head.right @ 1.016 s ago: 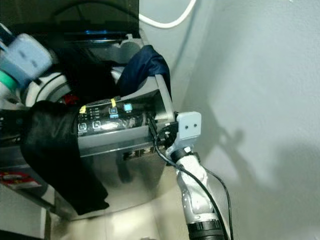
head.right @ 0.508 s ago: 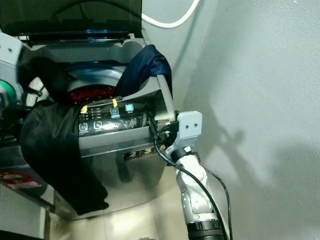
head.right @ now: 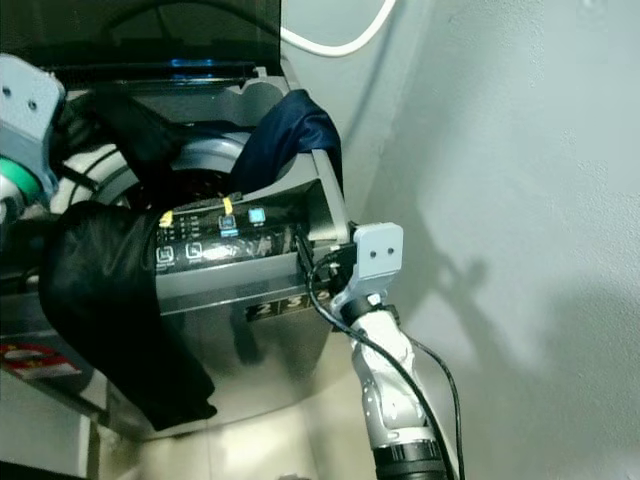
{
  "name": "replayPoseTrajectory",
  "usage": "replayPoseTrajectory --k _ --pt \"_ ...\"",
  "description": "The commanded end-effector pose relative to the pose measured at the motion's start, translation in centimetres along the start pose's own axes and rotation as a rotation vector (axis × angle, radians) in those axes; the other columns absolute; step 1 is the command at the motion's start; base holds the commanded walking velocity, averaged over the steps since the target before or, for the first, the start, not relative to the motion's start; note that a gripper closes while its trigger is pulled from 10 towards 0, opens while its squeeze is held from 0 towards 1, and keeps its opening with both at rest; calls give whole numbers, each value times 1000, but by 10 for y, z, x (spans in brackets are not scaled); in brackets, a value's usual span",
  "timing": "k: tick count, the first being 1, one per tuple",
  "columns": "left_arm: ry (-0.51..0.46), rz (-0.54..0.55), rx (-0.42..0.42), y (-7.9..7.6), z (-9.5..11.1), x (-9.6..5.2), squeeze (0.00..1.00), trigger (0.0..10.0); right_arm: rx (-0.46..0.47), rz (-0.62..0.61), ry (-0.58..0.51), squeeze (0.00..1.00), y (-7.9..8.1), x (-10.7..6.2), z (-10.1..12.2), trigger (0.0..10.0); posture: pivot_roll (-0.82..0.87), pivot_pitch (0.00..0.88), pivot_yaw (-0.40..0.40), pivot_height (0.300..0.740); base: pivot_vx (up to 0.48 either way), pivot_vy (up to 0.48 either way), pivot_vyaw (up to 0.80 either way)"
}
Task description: Clothes washing
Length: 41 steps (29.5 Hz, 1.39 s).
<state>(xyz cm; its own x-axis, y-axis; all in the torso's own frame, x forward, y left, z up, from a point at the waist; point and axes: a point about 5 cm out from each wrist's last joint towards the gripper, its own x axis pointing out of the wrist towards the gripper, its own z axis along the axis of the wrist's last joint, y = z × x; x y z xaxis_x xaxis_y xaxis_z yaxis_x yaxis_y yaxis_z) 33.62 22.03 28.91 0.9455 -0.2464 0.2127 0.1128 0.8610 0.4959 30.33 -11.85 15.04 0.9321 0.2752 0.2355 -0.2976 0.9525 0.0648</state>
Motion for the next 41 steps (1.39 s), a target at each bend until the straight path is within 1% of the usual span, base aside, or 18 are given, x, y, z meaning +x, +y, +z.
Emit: replayPoseTrajectory --k 1,6,7,8,9,11,14,19,22,28,30,31,35,36,37,39,40,41 --pt "-26 -32 1 -3 6 -4 1000 10000 4 5 43 0 1 -4 -8 10000 75 43 -8 740 0 0 0" --pt "-55 -50 27 -2 12 -10 1000 10000 4 7 44 0 1 -3 -8 10000 79 42 -9 740 0 0 0" --pt "-75 -70 43 -1 17 -15 839 10000 5 8 45 0 1 -3 -9 10000 79 42 -9 740 0 0 0" --pt "-75 -70 43 -1 17 -15 839 10000 5 8 45 0 1 -3 -9 10000 79 42 -9 740 0 0 0" --pt "-107 -103 80 -3 24 -22 82 10000 4 10 45 0 1 -3 -9 10000 80 39 -7 740 0 0 0" --pt "-148 -142 140 -6 32 -29 0 10000 4 11 45 0 2 -3 -9 10000 82 34 -4 740 0 0 0" --pt "-227 -290 178 -23 46 -47 0 10000 5 14 47 0 2 -3 -10 10000 91 26 -7 740 0 0 0" --pt "-273 -449 114 -44 56 -60 0 10000 5 23 48 0 3 -2 -11 10000 97 17 -10 740 0 0 0" --pt "-308 -540 63 -62 62 -62 0 10000 4 29 44 0 4 0 -11 10000 97 2 -11 740 0 0 0" --pt "-336 -616 78 -83 63 -59 0 10000 3 29 39 0 5 1 -10 10000 89 2 -10 740 0 0 0" --pt "-231 -455 234 -75 46 -42 0 10000 3 22 39 0 4 -1 -10 10000 86 2 -7 740 0 0 0" --pt "-159 -257 284 -54 37 -29 0 10000 3 17 39 0 3 -2 -10 10000 85 1 -9 740 0 0 0" --pt "-136 -204 281 -48 36 -26 0 10000 3 16 39 0 3 -2 -11 10000 85 1 -9 740 0 0 0" --pt "-109 -60 263 -25 35 -19 0 10000 3 18 38 0 3 -1 -11 10000 86 2 -13 740 0 0 0" --pt "-109 -60 263 -25 35 -19 0 10000 3 18 38 0 3 -1 -11 10000 86 2 -13 740 0 0 0" --pt "-65 206 226 18 31 -11 0 10000 3 20 38 0 3 -1 -11 10000 88 3 -16 740 0 0 0" --pt "-65 206 226 18 31 -11 0 10000 3 20 38 0 3 -1 -11 10000 88 3 -16 740 0 0 0" --pt "-50 327 169 44 28 -6 0 10000 4 23 38 0 4 0 -10 10000 89 5 -19 740 0 0 0"
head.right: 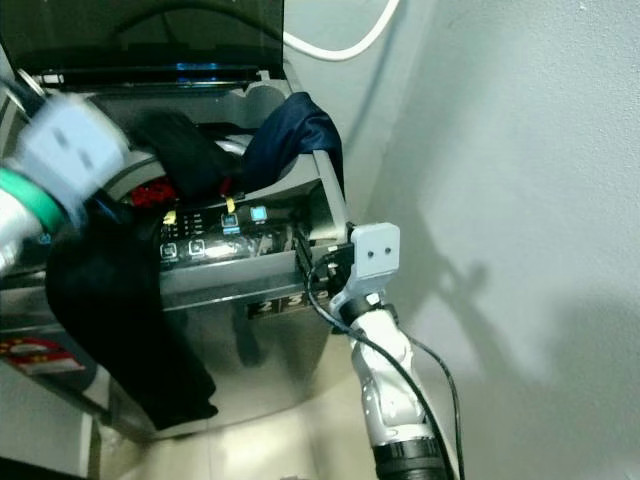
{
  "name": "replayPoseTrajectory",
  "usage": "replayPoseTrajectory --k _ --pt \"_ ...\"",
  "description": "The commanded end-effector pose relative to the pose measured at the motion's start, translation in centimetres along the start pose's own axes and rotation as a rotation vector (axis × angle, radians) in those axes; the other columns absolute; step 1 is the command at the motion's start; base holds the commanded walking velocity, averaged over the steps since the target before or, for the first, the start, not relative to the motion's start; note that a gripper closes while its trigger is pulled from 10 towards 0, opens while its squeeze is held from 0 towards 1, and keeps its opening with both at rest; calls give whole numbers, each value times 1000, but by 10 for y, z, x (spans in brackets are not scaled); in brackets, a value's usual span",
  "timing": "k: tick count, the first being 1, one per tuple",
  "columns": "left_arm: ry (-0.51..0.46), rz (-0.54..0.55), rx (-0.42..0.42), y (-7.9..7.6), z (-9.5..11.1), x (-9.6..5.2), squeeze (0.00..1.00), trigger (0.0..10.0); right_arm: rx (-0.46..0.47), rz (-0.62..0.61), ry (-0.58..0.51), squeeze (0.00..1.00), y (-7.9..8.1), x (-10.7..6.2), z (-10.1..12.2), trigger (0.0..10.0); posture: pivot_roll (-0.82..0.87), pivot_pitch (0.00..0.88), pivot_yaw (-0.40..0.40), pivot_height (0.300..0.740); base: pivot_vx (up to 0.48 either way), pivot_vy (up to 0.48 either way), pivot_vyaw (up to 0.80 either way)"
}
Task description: Clothes washing
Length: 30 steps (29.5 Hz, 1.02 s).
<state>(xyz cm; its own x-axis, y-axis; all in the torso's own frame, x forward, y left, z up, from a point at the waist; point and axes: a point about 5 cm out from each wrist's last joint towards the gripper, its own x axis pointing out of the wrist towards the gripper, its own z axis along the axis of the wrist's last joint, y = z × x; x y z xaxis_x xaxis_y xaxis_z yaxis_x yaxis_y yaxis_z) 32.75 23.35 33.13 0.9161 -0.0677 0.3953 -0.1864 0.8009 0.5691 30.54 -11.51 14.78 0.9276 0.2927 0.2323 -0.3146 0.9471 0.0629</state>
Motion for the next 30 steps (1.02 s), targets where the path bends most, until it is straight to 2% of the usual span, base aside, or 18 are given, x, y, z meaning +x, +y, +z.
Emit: replayPoseTrajectory --k 1,3,4,5,6,7,9,10,11,14,17,22,23,24,25,26,28,30 --pt "40 165 -96 33 -15 11 0 10000 3 12 33 0 2 -1 -7 10000 91 7 -24 740 0 0 0" --pt "40 165 -96 33 -15 11 0 10000 3 12 33 0 2 -1 -7 10000 91 7 -24 740 0 0 0" --pt "36 163 -129 35 -16 17 0 10000 3 16 32 0 3 0 -6 10000 91 7 -24 740 0 0 0" --pt "35 119 -169 30 -15 27 0 10000 4 19 31 0 4 0 -6 10000 90 10 -25 740 0 0 0" --pt "35 119 -169 30 -15 27 0 10000 4 19 31 0 4 0 -6 10000 90 10 -25 740 0 0 0" --pt "25 95 -192 25 -13 36 0 10000 4 21 29 0 4 1 -5 10000 85 13 -21 740 0 0 0" --pt "25 95 -192 25 -13 36 0 10000 4 21 29 0 4 1 -5 10000 85 13 -21 740 0 0 0" --pt "30 67 -217 19 -11 43 188 10000 4 21 27 0 5 1 -5 10000 80 15 -16 740 0 0 0" --pt "33 44 -243 11 -9 50 1000 10000 1 20 23 0 5 1 -4 10000 69 17 -8 740 0 0 0" --pt "17 52 -248 7 -2 55 1000 10000 -2 16 21 0 5 -1 -4 10000 63 18 -3 740 0 0 0" --pt "-112 138 -120 10 26 62 1000 10000 -4 8 20 0 4 -3 -4 10000 64 23 1 740 0 0 0" --pt "-180 156 -99 13 38 66 1000 10000 -2 8 21 0 5 -3 -4 10000 65 23 0 740 0 0 0" --pt "-246 143 -95 13 48 65 1000 10000 0 9 22 0 5 -3 -4 10000 73 21 3 740 0 0 0" --pt "-328 125 -73 11 59 61 471 10000 2 9 21 0 6 -2 -5 10000 73 21 7 740 0 0 0" --pt "-411 118 -36 8 71 54 0 10000 4 9 21 0 6 -2 -5 10000 73 21 7 740 0 0 0" --pt "-411 118 -36 8 71 54 0 10000 4 9 21 0 6 -2 -5 10000 73 21 7 740 0 0 0" --pt "-510 115 13 3 84 43 0 10000 7 8 20 0 7 -2 -5 10000 73 21 9 740 0 0 0" --pt "-524 117 21 2 86 41 0 10000 7 7 20 0 7 -3 -5 10000 73 21 9 740 0 0 0"
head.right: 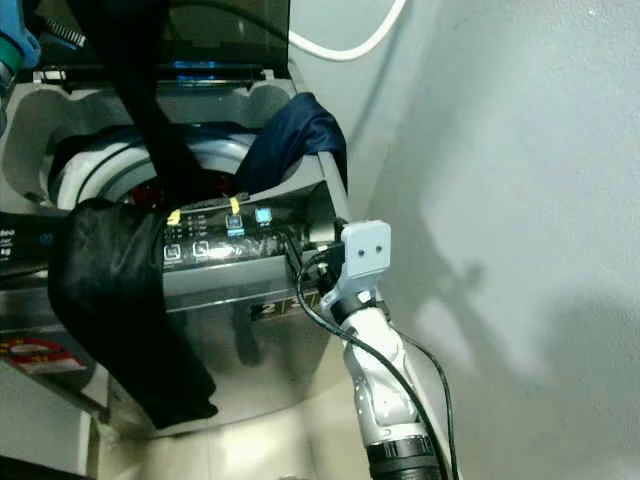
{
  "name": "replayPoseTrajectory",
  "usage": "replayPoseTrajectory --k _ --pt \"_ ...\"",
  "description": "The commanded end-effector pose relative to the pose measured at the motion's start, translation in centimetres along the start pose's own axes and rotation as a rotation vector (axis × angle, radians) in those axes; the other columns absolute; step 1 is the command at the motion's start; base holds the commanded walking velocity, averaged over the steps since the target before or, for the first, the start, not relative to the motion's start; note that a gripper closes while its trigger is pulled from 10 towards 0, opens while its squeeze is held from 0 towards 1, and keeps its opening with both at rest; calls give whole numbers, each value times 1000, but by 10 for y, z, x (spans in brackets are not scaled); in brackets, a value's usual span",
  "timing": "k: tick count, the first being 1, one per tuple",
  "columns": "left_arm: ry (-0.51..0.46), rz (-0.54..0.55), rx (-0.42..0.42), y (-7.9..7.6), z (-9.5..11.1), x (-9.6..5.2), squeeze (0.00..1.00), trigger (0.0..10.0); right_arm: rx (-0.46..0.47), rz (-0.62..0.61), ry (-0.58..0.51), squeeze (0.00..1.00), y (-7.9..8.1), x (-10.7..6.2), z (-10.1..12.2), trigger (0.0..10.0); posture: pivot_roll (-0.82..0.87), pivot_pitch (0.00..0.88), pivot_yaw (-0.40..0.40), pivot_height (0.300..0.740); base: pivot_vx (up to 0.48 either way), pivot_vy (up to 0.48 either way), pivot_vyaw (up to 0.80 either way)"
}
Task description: Clothes washing
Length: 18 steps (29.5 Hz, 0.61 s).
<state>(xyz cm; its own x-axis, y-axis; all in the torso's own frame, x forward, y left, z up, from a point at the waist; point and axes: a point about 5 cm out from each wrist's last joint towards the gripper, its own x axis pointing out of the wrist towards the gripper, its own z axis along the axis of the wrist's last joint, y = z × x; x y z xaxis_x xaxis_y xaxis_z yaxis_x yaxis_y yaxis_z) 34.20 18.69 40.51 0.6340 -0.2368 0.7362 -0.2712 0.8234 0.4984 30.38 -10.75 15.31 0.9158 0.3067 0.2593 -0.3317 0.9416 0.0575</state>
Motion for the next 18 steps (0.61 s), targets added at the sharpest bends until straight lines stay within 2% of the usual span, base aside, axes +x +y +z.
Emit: replayPoseTrajectory --k 1,2,4,5,6,8,9,11,13,15,16,18 --pt "-61 -3 26 0 11 0 0 10000 8 -12 47 0 -1 -5 -9 10000 73 21 9 740 0 0 0" --pt "-66 -2 28 0 12 0 0 10000 8 -12 47 0 -1 -5 -9 10000 73 21 9 740 0 0 0" --pt "-141 -13 86 -12 34 -20 0 10000 11 -16 48 0 -2 -6 -9 10000 80 27 8 740 0 0 0" --pt "-141 -13 86 -12 34 -20 0 10000 11 -16 48 0 -2 -6 -9 10000 80 27 8 740 0 0 0" --pt "-178 -24 105 -18 43 -29 0 10000 12 -17 49 0 -2 -7 -9 10000 80 27 8 740 0 0 0" --pt "-178 -24 105 -18 43 -29 0 10000 12 -17 49 0 -2 -7 -9 10000 80 27 8 740 0 0 0" --pt "-211 -49 112 -26 52 -37 0 10000 13 -15 51 0 -2 -6 -9 10000 90 25 2 740 0 0 0" --pt "-193 -43 92 -28 49 -38 0 10000 13 -10 51 0 -2 -5 -9 10000 92 23 0 740 0 0 0" --pt "-81 27 65 -21 31 -37 0 10000 12 -4 48 0 -1 -4 -9 10000 92 23 0 740 0 0 0" --pt "-81 27 65 -21 31 -37 0 10000 12 -4 48 0 -1 -4 -9 10000 92 23 0 740 0 0 0" --pt "-16 73 68 -15 20 -36 0 10000 12 -4 47 0 -1 -3 -8 10000 88 17 0 740 0 0 0" --pt "19 102 70 -9 13 -35 0 10000 11 -5 46 0 -1 -3 -8 10000 83 18 1 740 0 0 0"
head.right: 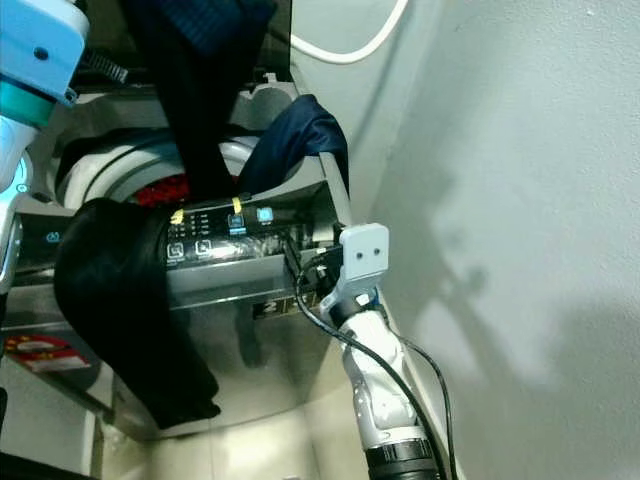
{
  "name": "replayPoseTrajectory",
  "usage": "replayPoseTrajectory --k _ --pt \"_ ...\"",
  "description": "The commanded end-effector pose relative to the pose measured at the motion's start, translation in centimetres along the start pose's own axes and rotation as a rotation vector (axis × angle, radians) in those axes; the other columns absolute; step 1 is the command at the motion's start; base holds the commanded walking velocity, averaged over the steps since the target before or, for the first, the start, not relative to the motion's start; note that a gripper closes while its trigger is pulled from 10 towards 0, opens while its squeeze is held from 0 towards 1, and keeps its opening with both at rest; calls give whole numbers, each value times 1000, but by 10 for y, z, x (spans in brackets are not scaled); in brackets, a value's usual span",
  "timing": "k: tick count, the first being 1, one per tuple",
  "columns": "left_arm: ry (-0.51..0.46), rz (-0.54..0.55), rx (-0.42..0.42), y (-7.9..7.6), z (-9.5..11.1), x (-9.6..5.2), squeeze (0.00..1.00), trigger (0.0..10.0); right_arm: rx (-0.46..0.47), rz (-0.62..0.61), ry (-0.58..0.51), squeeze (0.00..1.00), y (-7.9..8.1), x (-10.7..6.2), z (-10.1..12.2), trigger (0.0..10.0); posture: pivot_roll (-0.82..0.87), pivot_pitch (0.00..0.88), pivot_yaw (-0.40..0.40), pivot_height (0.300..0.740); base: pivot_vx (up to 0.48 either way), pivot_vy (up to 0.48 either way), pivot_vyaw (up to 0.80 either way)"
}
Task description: Clothes washing
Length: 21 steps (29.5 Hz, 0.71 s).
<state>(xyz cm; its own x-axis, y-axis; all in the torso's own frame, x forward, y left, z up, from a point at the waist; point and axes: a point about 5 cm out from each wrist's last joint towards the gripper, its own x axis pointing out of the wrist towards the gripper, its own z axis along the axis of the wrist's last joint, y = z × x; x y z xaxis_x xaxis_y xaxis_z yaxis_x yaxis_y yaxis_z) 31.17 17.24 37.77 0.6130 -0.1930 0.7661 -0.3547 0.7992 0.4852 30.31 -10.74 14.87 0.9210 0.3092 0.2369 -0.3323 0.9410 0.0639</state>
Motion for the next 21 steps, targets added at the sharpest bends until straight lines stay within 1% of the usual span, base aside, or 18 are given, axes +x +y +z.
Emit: replayPoseTrajectory --k 1,3,6,7,8,9,10,11,12,13,14,15,16,17,18,19,20,21 --pt "25 45 4 8 -4 2 0 10000 4 -4 23 0 -1 -1 -4 10000 83 18 1 740 0 0 0" --pt "92 77 -16 12 -16 2 1000 10000 2 -8 22 0 -2 -2 -4 10000 76 20 4 740 0 0 0" --pt "143 80 -55 11 -21 0 1000 10000 1 -11 21 0 -2 -2 -4 10000 75 20 5 740 0 0 0" --pt "191 59 -141 6 -24 -2 1000 10000 1 -14 21 0 -2 -3 -4 10000 72 21 5 740 0 0 0" --pt "191 59 -141 6 -24 -2 1000 10000 1 -14 21 0 -2 -3 -4 10000 72 21 5 740 0 0 0" --pt "221 42 -204 3 -26 -3 1000 10000 0 -15 21 0 -3 -3 -4 10000 72 21 5 740 0 0 0" --pt "306 46 -328 -2 -32 -5 1000 10000 -1 -15 21 0 -3 -3 -3 10000 68 21 5 740 0 0 0" --pt "363 45 -411 -5 -36 -7 1000 10000 -1 -15 21 0 -3 -3 -3 10000 68 21 5 740 0 0 0" --pt "363 45 -411 -5 -36 -7 1000 10000 -1 -15 21 0 -3 -3 -3 10000 68 21 5 740 0 0 0" --pt "537 95 -582 -9 -51 -11 1000 10000 -2 -15 21 0 -3 -3 -3 10000 71 22 4 740 0 0 0" --pt "537 95 -582 -9 -51 -11 1000 10000 -2 -15 21 0 -3 -3 -3 10000 71 22 4 740 0 0 0" --pt "646 41 -649 -17 -57 -16 133 10000 -2 -15 21 0 -3 -3 -3 10000 69 22 3 740 0 0 0" --pt "706 -2 -676 -22 -60 -19 133 10000 -2 -15 21 0 -3 -3 -3 10000 69 22 3 740 0 0 0" --pt "714 -41 -665 -25 -59 -20 0 10000 -3 -15 21 0 -3 -3 -3 10000 70 22 3 740 0 0 0" --pt "714 -41 -665 -25 -59 -20 0 10000 -3 -15 21 0 -3 -3 -3 10000 70 22 3 740 0 0 0" --pt "698 -66 -640 -26 -56 -20 0 10000 -3 -15 21 0 -3 -3 -3 10000 71 22 3 740 0 0 0" --pt "618 -106 -531 -24 -49 -17 0 10000 -3 -15 22 0 -4 -3 -3 10000 72 21 1 740 0 0 0" --pt "618 -106 -531 -24 -49 -17 0 10000 -3 -15 22 0 -4 -3 -3 10000 72 21 1 740 0 0 0"
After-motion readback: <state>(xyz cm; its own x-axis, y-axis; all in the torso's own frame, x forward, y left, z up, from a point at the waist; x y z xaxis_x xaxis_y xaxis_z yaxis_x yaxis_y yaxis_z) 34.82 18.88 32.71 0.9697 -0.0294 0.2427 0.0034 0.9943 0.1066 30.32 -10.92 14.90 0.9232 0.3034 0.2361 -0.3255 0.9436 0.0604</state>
